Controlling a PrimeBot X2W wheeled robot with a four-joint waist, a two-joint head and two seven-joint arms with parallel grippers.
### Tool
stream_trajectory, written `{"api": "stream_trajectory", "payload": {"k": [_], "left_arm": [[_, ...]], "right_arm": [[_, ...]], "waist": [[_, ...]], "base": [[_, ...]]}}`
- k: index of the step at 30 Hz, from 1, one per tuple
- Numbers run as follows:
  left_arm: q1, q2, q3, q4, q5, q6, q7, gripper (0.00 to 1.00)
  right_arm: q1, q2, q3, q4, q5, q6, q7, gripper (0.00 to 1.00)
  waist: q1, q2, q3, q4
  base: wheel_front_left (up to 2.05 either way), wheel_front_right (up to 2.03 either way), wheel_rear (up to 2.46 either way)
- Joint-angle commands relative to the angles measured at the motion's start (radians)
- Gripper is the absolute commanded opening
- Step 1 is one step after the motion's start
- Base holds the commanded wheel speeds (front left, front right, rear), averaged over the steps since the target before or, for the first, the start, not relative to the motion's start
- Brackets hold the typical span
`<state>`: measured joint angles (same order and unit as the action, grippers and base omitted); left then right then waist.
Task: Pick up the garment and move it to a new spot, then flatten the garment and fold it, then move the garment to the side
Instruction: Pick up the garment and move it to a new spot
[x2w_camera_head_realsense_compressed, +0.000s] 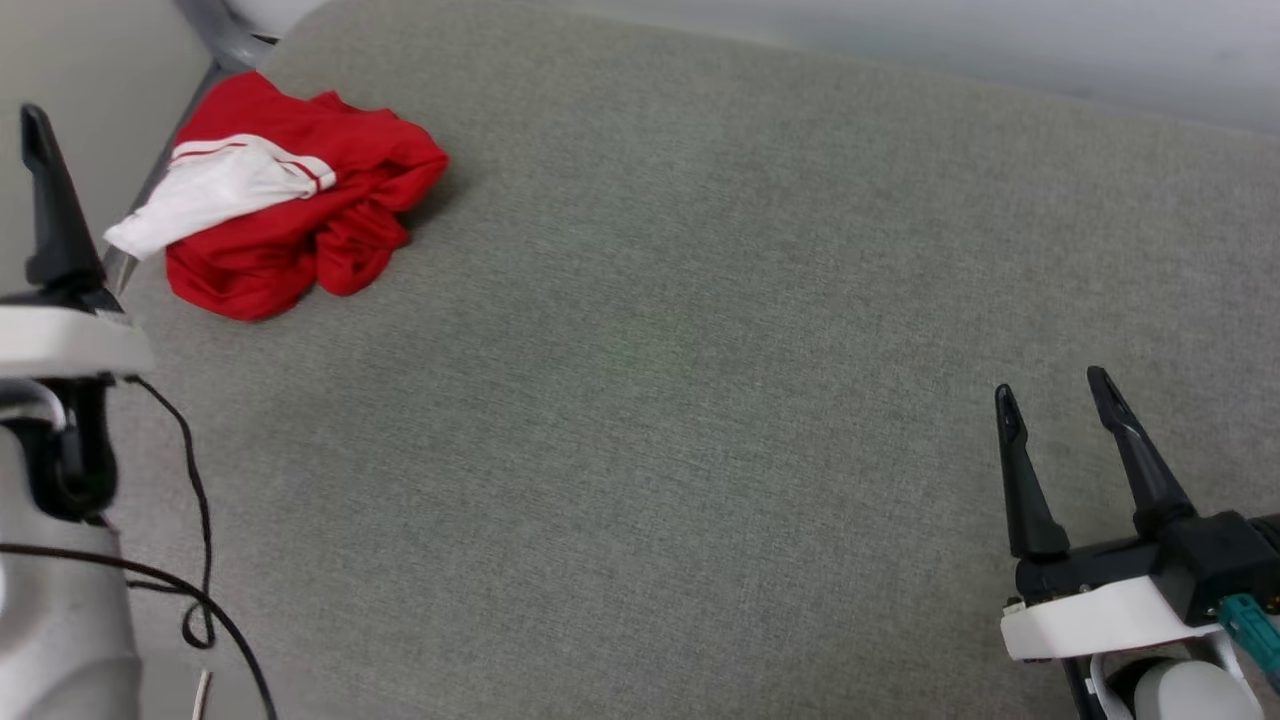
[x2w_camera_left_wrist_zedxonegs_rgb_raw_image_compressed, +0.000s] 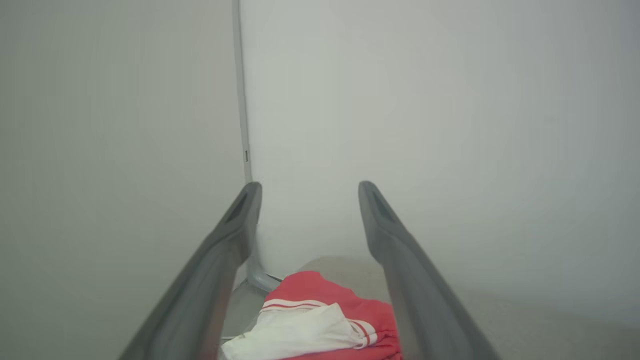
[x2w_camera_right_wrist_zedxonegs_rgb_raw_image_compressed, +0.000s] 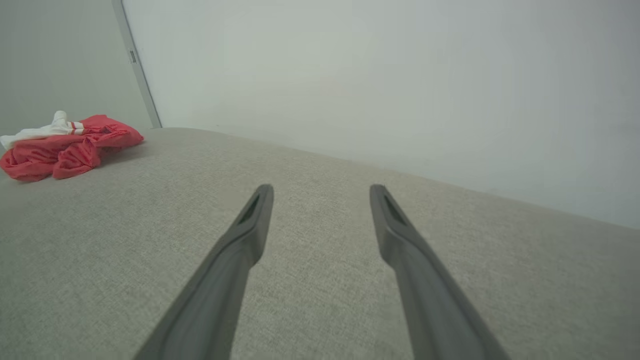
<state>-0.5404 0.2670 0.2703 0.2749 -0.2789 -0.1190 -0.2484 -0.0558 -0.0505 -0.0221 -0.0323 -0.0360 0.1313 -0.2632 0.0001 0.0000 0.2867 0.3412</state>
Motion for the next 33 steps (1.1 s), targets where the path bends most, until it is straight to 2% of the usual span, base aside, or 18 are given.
{"api": "stream_trajectory", "payload": {"k": [1, 5, 9, 16, 21, 25, 33], "left_arm": [[-0.023, 0.015, -0.001, 0.007, -0.010, -0.004, 0.006, 1.00], [-0.143, 0.114, -0.055, 0.095, -0.103, -0.010, 0.109, 1.00], [-0.232, 0.213, -0.150, 0.166, -0.233, -0.010, 0.264, 1.00], [-0.342, 0.346, -0.288, 0.280, -0.470, -0.010, 0.645, 1.00], [-0.381, 0.419, -0.364, 0.334, -0.559, -0.010, 0.817, 1.00], [-0.396, 0.435, -0.411, 0.387, -0.616, -0.011, 0.883, 1.00], [-0.408, 0.401, -0.515, 0.504, -0.649, -0.010, 0.938, 1.00]], "right_arm": [[-0.014, 0.001, -0.002, -0.007, -0.001, -0.001, -0.002, 1.00], [-0.033, 0.001, -0.010, -0.031, -0.022, -0.001, -0.002, 1.00], [-0.051, 0.000, -0.023, -0.054, -0.041, -0.001, -0.002, 1.00], [-0.071, 0.000, -0.031, -0.097, -0.072, -0.001, -0.002, 1.00], [-0.090, -0.005, -0.034, -0.119, -0.087, -0.001, -0.002, 1.00], [-0.098, -0.009, -0.039, -0.129, -0.093, -0.001, -0.002, 1.00], [-0.114, -0.022, -0.048, -0.129, -0.097, -0.001, -0.001, 1.00]], "waist": [[-0.0001, 0.0000, 0.053, -0.038], [-0.0001, 0.0000, 0.117, -0.055], [-0.0001, 0.0000, 0.164, -0.067], [-0.0001, 0.0000, 0.239, -0.089], [-0.0001, 0.0000, 0.297, -0.108], [-0.0001, 0.0000, 0.336, -0.116], [-0.0001, 0.0000, 0.384, -0.121]], "base": [[0.00, 0.00, 0.00], [0.00, 0.00, 0.00], [0.00, 0.00, 0.00], [0.00, 0.00, 0.00], [0.00, 0.00, 0.00], [0.00, 0.00, 0.00], [0.00, 0.00, 0.00]]}}
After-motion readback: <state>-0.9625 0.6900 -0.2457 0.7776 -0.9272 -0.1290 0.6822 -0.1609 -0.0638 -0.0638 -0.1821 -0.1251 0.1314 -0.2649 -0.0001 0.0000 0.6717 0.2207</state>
